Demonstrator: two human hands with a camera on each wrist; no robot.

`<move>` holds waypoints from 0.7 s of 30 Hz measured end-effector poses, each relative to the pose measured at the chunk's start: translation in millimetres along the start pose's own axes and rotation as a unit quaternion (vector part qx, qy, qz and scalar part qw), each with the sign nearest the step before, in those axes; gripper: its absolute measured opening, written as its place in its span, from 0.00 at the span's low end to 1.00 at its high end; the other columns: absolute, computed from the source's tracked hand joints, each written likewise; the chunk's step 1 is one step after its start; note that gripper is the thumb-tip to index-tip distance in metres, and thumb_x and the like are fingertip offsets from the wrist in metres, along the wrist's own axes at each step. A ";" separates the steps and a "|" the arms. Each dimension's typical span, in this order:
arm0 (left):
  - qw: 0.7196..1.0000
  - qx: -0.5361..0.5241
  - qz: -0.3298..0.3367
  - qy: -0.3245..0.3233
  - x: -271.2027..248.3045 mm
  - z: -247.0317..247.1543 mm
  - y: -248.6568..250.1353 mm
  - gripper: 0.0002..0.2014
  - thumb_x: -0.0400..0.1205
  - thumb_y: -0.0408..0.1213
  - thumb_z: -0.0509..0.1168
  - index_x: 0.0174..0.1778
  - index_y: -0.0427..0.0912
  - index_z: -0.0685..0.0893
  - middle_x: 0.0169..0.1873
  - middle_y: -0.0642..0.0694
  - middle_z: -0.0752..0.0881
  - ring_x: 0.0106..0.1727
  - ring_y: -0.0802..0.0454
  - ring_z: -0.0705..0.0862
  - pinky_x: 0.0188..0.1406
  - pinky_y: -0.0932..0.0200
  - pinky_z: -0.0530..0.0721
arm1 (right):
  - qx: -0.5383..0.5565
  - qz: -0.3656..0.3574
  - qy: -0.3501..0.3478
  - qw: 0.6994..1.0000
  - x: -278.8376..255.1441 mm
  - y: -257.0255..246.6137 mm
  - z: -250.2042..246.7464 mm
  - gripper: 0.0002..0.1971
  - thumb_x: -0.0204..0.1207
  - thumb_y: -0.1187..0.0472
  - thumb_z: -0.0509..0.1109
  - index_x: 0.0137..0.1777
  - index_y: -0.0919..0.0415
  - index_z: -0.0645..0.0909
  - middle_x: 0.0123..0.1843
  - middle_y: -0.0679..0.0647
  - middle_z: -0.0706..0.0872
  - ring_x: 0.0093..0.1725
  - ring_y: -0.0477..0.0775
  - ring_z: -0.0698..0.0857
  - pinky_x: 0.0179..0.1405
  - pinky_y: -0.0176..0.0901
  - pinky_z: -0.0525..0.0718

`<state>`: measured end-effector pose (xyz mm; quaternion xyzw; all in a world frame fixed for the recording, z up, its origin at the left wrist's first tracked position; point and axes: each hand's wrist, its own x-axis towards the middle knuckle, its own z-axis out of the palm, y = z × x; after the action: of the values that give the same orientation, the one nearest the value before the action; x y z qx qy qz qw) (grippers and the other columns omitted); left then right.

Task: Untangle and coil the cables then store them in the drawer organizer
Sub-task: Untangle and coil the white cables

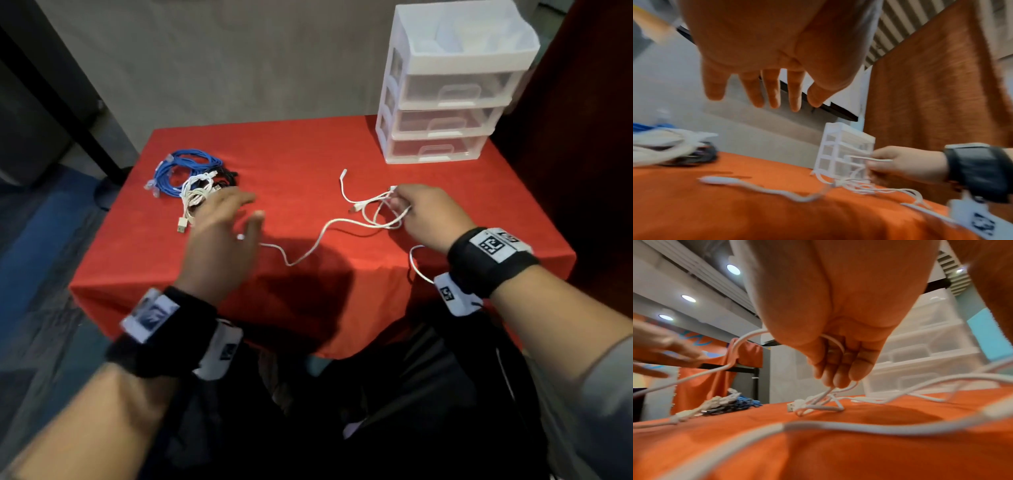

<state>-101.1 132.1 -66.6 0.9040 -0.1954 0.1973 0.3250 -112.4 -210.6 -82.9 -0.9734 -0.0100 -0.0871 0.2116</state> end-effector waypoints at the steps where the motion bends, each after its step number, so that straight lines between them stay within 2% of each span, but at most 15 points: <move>1: 1.000 -0.022 0.019 -0.008 1.6 13.1 20.2 0.16 0.84 0.43 0.67 0.62 0.38 0.87 0.61 0.39 0.88 0.64 0.43 0.83 0.71 0.62 0.74 | -0.007 -0.009 0.005 1.000 0.7 -8.4 3.1 0.08 0.86 0.57 0.64 0.46 0.56 0.80 0.47 0.58 0.88 0.50 0.67 0.84 0.47 0.56 0.80; 4: 0.990 -0.064 0.044 -0.118 2.8 54.5 79.5 0.20 0.85 0.54 0.62 0.68 0.48 0.84 0.60 0.47 0.89 0.65 0.46 0.84 0.73 0.49 0.75 | -0.024 -0.048 0.034 0.998 1.1 -36.9 5.8 0.09 0.85 0.55 0.63 0.42 0.54 0.76 0.44 0.57 0.85 0.47 0.68 0.83 0.43 0.57 0.80; 6: 0.982 -0.053 0.034 -0.179 5.2 75.9 97.0 0.17 0.86 0.57 0.58 0.62 0.53 0.83 0.43 0.54 0.87 0.57 0.43 0.86 0.72 0.41 0.75 | 0.000 -0.079 0.044 0.996 1.4 -50.0 1.5 0.08 0.84 0.56 0.64 0.43 0.54 0.78 0.43 0.56 0.84 0.46 0.67 0.83 0.41 0.57 0.80; 7: 0.980 -0.063 0.027 -0.190 7.7 82.2 97.3 0.14 0.87 0.55 0.59 0.54 0.51 0.84 0.35 0.54 0.83 0.50 0.41 0.86 0.65 0.42 0.78 | 0.018 -0.092 0.053 0.994 1.5 -52.8 -1.5 0.06 0.83 0.57 0.65 0.45 0.55 0.79 0.43 0.54 0.84 0.45 0.65 0.83 0.42 0.57 0.80; 8: 0.978 -0.087 0.022 -0.186 10.1 82.5 96.3 0.13 0.88 0.51 0.60 0.48 0.48 0.84 0.31 0.52 0.81 0.43 0.42 0.85 0.55 0.45 0.81 | 0.033 -0.102 0.063 0.992 1.2 -51.6 -4.2 0.04 0.82 0.57 0.67 0.47 0.55 0.81 0.44 0.54 0.84 0.46 0.64 0.83 0.44 0.57 0.80; 9: 0.978 -0.119 0.022 -0.168 12.6 80.3 92.4 0.13 0.88 0.47 0.61 0.44 0.46 0.85 0.29 0.50 0.82 0.37 0.48 0.84 0.45 0.48 0.81 | 0.042 -0.113 0.065 0.991 -0.6 -48.2 -7.5 0.05 0.80 0.56 0.68 0.50 0.55 0.82 0.48 0.54 0.84 0.48 0.63 0.84 0.48 0.57 0.82; 11: 0.981 -0.164 0.009 -0.107 19.7 62.5 87.2 0.13 0.89 0.40 0.62 0.42 0.44 0.88 0.28 0.51 0.82 0.30 0.63 0.77 0.37 0.57 0.77 | 0.000 -0.122 0.012 0.993 -6.7 -33.9 -11.1 0.20 0.77 0.47 0.70 0.65 0.54 0.80 0.64 0.55 0.82 0.62 0.65 0.82 0.62 0.61 0.80; 12: 0.982 -0.174 -0.009 -0.074 23.5 50.1 84.2 0.13 0.89 0.39 0.62 0.42 0.43 0.88 0.28 0.53 0.82 0.30 0.65 0.75 0.36 0.64 0.74 | -0.040 -0.094 -0.045 0.994 -12.5 -25.9 -10.6 0.31 0.76 0.41 0.72 0.76 0.49 0.73 0.76 0.54 0.75 0.73 0.66 0.75 0.71 0.65 0.76; 13: 0.982 -0.181 -0.031 -0.046 27.0 37.8 80.2 0.14 0.90 0.39 0.61 0.42 0.44 0.89 0.28 0.53 0.81 0.29 0.64 0.75 0.35 0.68 0.71 | -0.085 -0.049 -0.108 0.989 -19.7 -17.9 -8.7 0.41 0.74 0.37 0.74 0.85 0.44 0.62 0.85 0.51 0.64 0.81 0.64 0.66 0.76 0.70 0.69; 14: 0.981 -0.183 -0.054 -0.026 29.7 24.0 77.2 0.14 0.90 0.40 0.61 0.42 0.44 0.88 0.27 0.49 0.81 0.28 0.62 0.73 0.32 0.69 0.70 | -0.127 -0.011 -0.162 0.979 -26.6 -9.5 -5.9 0.48 0.74 0.35 0.75 0.88 0.39 0.51 0.90 0.49 0.54 0.86 0.62 0.57 0.78 0.74 0.64; 15: 0.980 -0.184 -0.073 -0.016 31.3 11.1 74.2 0.14 0.91 0.41 0.60 0.43 0.45 0.88 0.26 0.42 0.78 0.27 0.59 0.71 0.30 0.67 0.70 | -0.148 0.013 -0.201 0.968 -29.9 0.2 -1.1 0.49 0.77 0.35 0.73 0.89 0.37 0.45 0.92 0.47 0.48 0.89 0.61 0.52 0.81 0.75 0.60; 16: 0.979 -0.183 -0.088 -0.017 31.8 -0.9 72.2 0.15 0.91 0.42 0.60 0.43 0.45 0.88 0.26 0.38 0.74 0.27 0.55 0.70 0.26 0.64 0.68 | -0.150 0.025 -0.230 0.961 -29.2 9.9 3.6 0.45 0.80 0.35 0.68 0.90 0.37 0.44 0.93 0.47 0.45 0.90 0.60 0.48 0.84 0.73 0.56; 18: 0.978 -0.185 -0.098 -0.024 30.5 -18.7 68.2 0.16 0.91 0.45 0.58 0.43 0.46 0.87 0.26 0.40 0.71 0.27 0.50 0.69 0.24 0.57 0.68 | -0.135 0.015 -0.254 0.958 -17.7 28.1 9.7 0.36 0.87 0.40 0.60 0.91 0.42 0.50 0.93 0.51 0.47 0.91 0.60 0.46 0.89 0.63 0.48; 20: 0.977 -0.189 -0.096 -0.030 27.4 -27.0 65.4 0.17 0.90 0.49 0.58 0.44 0.47 0.88 0.28 0.41 0.72 0.30 0.47 0.71 0.27 0.49 0.73 | -0.124 0.004 -0.235 0.964 3.2 45.9 8.3 0.31 0.90 0.50 0.60 0.91 0.50 0.55 0.92 0.57 0.52 0.91 0.62 0.48 0.90 0.53 0.46; 21: 0.975 -0.199 -0.095 -0.030 25.4 -29.7 66.1 0.18 0.90 0.51 0.57 0.44 0.48 0.88 0.29 0.40 0.73 0.31 0.46 0.71 0.30 0.45 0.75 | -0.119 0.003 -0.223 0.967 13.5 53.4 4.2 0.30 0.90 0.53 0.61 0.90 0.52 0.57 0.92 0.59 0.53 0.91 0.62 0.50 0.90 0.52 0.46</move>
<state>-118.3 99.0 0.5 0.8410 -0.1539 0.0951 0.5099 -95.4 -257.7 -106.2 -0.9864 -0.0433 0.1327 0.0869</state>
